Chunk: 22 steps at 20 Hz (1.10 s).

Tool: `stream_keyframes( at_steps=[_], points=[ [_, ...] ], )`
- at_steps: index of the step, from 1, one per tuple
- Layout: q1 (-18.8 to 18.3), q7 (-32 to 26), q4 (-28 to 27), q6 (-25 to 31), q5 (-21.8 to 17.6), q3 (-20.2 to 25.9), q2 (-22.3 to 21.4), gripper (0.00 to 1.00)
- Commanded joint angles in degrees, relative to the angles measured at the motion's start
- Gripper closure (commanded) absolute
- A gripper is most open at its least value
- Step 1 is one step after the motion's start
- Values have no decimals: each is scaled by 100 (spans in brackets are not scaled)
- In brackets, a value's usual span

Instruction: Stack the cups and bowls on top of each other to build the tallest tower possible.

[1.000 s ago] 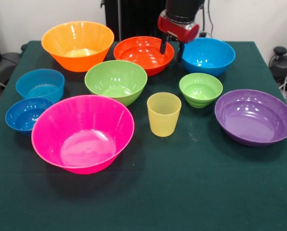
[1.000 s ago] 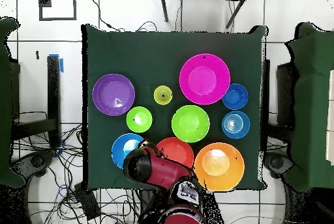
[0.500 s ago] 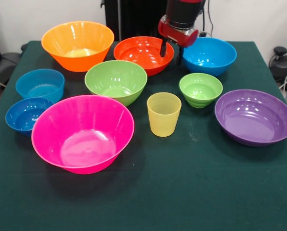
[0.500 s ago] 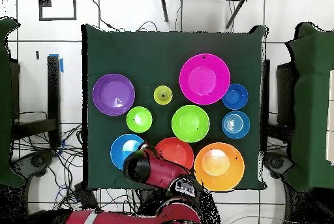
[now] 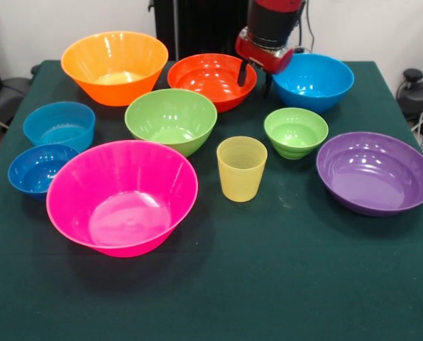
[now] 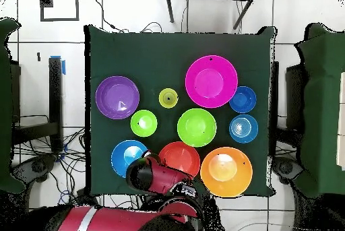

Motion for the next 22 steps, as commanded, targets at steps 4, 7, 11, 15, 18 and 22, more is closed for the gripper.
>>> stream_keyframes(
  at_steps=[4, 7, 11, 15, 18, 22],
  points=[
    [310, 867, -724, -490, 207, 145, 489, 0],
    [323, 839, -804, -597, 162, 95, 594, 0],
    [574, 718, -910, -486, 226, -244, 591, 0],
    [810, 645, -1009, -287, 287, -512, 542, 0],
    [715, 695, -1077, -381, 224, -402, 651, 0],
    [728, 744, -1060, -386, 221, -451, 689, 0]
  ],
)
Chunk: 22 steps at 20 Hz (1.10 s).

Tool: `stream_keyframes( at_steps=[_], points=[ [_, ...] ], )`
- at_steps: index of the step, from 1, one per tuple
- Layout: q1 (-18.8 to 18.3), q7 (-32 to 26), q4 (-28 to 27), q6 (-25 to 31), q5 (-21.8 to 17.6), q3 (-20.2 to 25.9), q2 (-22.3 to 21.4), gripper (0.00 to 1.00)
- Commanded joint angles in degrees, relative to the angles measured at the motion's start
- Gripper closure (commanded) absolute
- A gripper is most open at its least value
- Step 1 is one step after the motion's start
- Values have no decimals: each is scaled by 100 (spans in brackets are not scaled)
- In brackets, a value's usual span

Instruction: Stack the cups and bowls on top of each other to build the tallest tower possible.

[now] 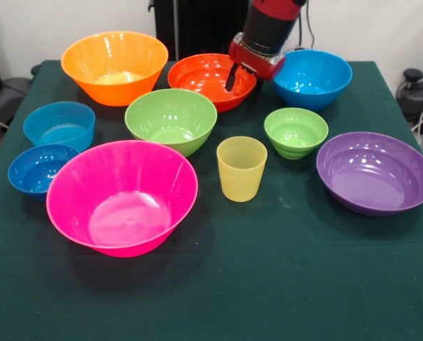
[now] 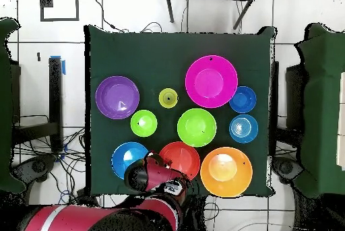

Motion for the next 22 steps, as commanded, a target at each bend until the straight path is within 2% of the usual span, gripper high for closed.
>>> stream_keyframes(
  at_steps=[1, 2, 3, 9, 15, 17, 19, 22],
  points=[
    [35, 674, -743, -103, 187, 196, 246, 0],
    [27, 591, -785, -108, 104, 191, 256, 0],
    [0, 503, -838, -105, -1, 190, 262, 100],
    [-141, 578, -750, -175, -90, 357, 141, 100],
    [-71, 592, -726, 179, 29, 377, -14, 100],
    [-86, 526, -751, 476, 52, 389, -132, 100],
    [85, 441, -849, 959, 147, 210, -297, 100],
    [371, 407, -1039, 2166, 240, -97, -604, 100]
  ],
)
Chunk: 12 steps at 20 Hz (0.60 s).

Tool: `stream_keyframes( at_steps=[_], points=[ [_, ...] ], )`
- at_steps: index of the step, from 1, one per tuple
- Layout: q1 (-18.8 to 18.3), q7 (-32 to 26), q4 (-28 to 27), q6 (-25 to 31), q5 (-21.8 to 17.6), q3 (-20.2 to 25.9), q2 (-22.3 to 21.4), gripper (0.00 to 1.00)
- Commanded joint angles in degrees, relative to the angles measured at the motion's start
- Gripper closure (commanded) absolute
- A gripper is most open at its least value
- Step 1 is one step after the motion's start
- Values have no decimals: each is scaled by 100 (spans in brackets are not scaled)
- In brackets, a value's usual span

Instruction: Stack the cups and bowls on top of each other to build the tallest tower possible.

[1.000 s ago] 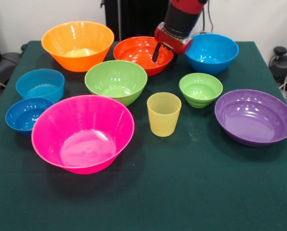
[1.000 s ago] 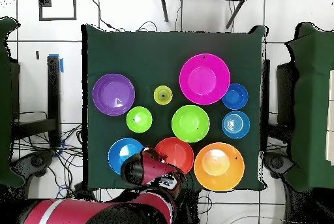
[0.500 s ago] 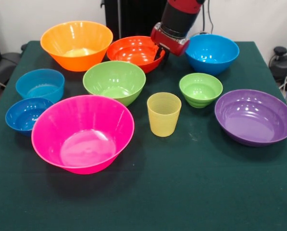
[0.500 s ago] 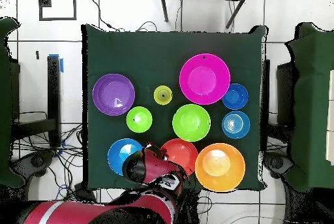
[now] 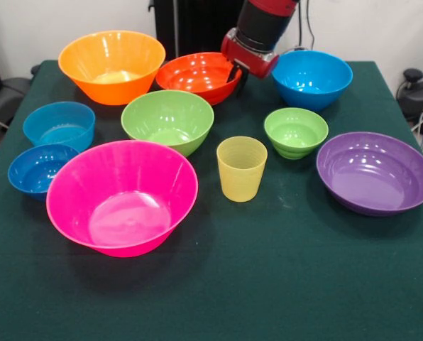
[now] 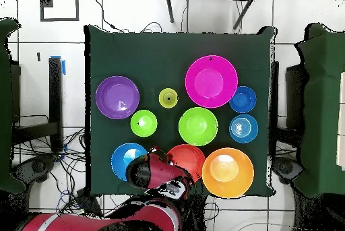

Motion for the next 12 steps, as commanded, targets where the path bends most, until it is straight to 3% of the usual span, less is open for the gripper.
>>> stream_keyframes(
  at_steps=[1, 4, 12],
  points=[
    [354, 395, -964, 2181, 208, 84, -516, 100],
    [351, 252, -1227, 3206, -18, 23, -724, 100],
    [248, 156, -1387, 4189, -266, 116, -1127, 100]
  ],
)
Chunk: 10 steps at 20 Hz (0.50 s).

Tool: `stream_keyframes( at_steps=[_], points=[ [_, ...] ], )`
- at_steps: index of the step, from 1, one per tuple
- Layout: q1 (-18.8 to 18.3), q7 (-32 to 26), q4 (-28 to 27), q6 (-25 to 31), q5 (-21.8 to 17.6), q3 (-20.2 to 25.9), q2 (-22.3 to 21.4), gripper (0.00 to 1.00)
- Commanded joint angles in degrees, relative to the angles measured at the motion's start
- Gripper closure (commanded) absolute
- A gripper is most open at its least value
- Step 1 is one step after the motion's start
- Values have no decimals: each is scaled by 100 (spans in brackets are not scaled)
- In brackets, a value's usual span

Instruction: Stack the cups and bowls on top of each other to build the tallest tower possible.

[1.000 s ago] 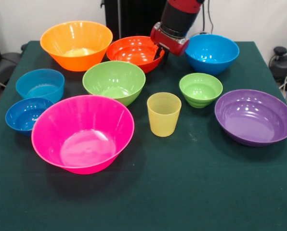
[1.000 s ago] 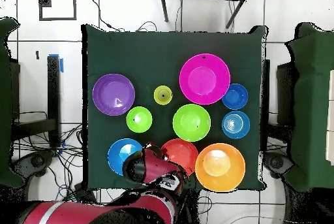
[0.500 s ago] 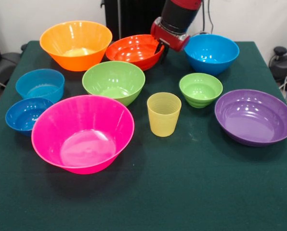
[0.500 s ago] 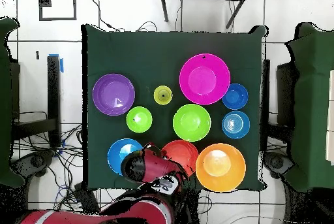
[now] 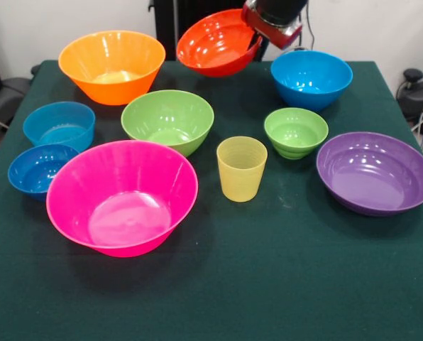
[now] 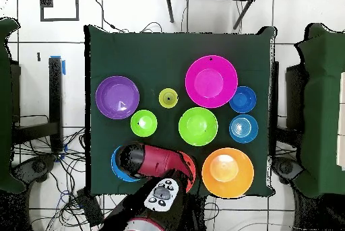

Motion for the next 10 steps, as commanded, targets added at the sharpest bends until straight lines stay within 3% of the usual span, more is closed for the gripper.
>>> stream_keyframes(
  at_steps=[1, 10],
  points=[
    [-21, 196, -741, 872, -259, 324, -377, 100],
    [221, 550, -1315, 730, -327, -7, -113, 100]
  ],
)
